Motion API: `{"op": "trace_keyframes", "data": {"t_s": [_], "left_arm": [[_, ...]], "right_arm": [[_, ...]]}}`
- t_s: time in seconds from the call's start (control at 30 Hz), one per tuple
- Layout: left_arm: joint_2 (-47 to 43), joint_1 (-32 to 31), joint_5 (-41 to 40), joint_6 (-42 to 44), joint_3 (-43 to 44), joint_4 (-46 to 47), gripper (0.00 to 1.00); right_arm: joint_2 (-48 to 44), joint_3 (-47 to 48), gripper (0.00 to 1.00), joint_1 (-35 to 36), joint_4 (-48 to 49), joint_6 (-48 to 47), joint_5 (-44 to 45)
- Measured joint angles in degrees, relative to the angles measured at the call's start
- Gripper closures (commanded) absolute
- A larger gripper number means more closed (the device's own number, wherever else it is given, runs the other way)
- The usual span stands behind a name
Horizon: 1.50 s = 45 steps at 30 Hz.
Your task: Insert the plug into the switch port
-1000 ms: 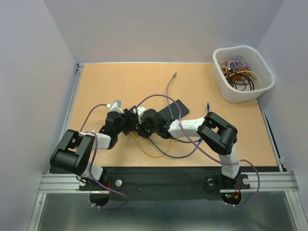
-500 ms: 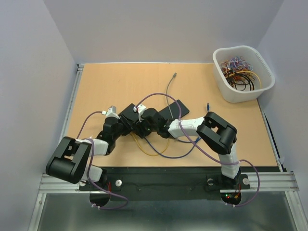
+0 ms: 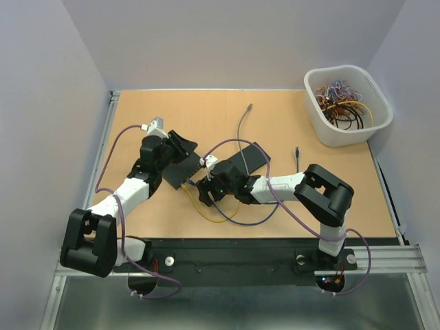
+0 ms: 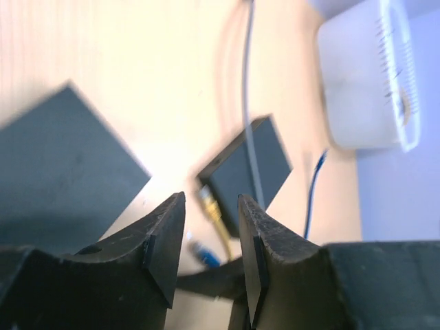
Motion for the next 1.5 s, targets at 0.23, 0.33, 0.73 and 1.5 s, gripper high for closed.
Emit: {"op": "trace_keyframes", "data": {"t_s": [0.23, 0.33, 0.73, 1.5], "left_arm": [[0.5, 6.3, 0.6, 3.0, 7.7, -2.5, 0.52], [3.0, 10.1, 1.3, 3.8, 7.6, -3.7, 0.52], [4.3, 12.4, 0.8, 5.1, 3.3, -3.7, 0.52], [-12.1, 5.6, 1.8, 5.7, -4.6, -5.4, 0.52]], "right_arm": [[-7.4, -5.5, 0.18, 0.2, -1.8, 2.3, 2.8], [-12.5, -7.7, 0.14, 0.2, -3.0, 3.2, 6.1], [-22.5, -8.8, 0.2, 0.1, -11.0, 5.0, 20.0], [-21.5, -10.6, 0.34, -18.7, -17.1, 13.8, 18.6]]}}
